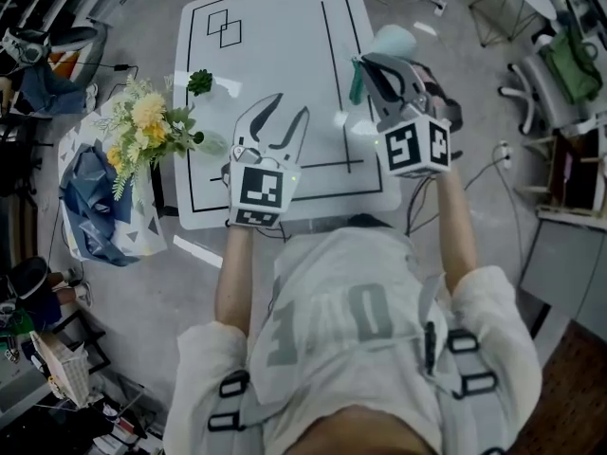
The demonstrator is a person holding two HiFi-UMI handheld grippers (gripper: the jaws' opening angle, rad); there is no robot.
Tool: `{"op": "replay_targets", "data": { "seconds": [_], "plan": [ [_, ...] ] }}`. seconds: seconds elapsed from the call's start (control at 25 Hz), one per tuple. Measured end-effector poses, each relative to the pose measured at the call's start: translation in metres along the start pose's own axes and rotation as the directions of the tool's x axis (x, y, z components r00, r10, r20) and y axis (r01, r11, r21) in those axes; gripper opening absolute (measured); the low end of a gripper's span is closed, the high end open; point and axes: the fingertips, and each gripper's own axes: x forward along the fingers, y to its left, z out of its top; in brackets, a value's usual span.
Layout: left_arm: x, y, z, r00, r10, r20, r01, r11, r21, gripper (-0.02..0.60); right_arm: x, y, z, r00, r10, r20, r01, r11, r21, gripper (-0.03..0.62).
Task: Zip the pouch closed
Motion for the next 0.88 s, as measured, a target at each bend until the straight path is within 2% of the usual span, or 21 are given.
{"op": "replay_targets", "data": {
  "seconds": [0.08, 0.2, 0.32, 0.4, 0.56, 0.68, 0.88],
  "plan": [
    [0.000, 0.012, 0.016, 0.998, 0.031, 0.046, -0.034, 0.997, 0.063, 0.149, -0.005, 0.016, 0.009, 0.994, 0.099, 0.047, -0.095, 0.992, -0.085, 0.006],
    [0.004, 0.011, 0.029, 0.997, 0.007, 0.078, -0.023, 0.979, 0.201, 0.149, -0.008, 0.045, 0.015, 0.968, 0.248, 0.043, -0.234, 0.949, -0.211, 0.006],
    [0.005, -0.002, 0.025, 0.998, -0.034, 0.055, 0.011, 0.927, 0.375, 0.149, -0.009, 0.074, 0.017, 0.929, 0.369, 0.022, -0.345, 0.886, -0.309, 0.006],
    [0.002, -0.013, 0.018, 0.997, -0.072, 0.029, 0.052, 0.893, 0.447, 0.149, -0.013, 0.090, 0.023, 0.902, 0.431, 0.029, -0.396, 0.852, -0.344, 0.006],
    [-0.006, -0.028, 0.009, 0.990, -0.138, -0.005, 0.124, 0.871, 0.476, 0.137, -0.014, 0.103, 0.031, 0.877, 0.481, 0.020, -0.429, 0.800, -0.419, 0.006],
    [-0.008, -0.032, 0.002, 0.989, -0.148, -0.028, 0.142, 0.853, 0.502, 0.132, -0.013, 0.105, 0.032, 0.869, 0.496, 0.005, -0.435, 0.767, -0.471, 0.006],
    [-0.004, -0.039, 0.003, 0.990, -0.139, -0.031, 0.132, 0.812, 0.568, 0.109, -0.008, 0.104, 0.039, 0.867, 0.498, 0.006, -0.429, 0.752, -0.500, 0.006]
  ]
}}
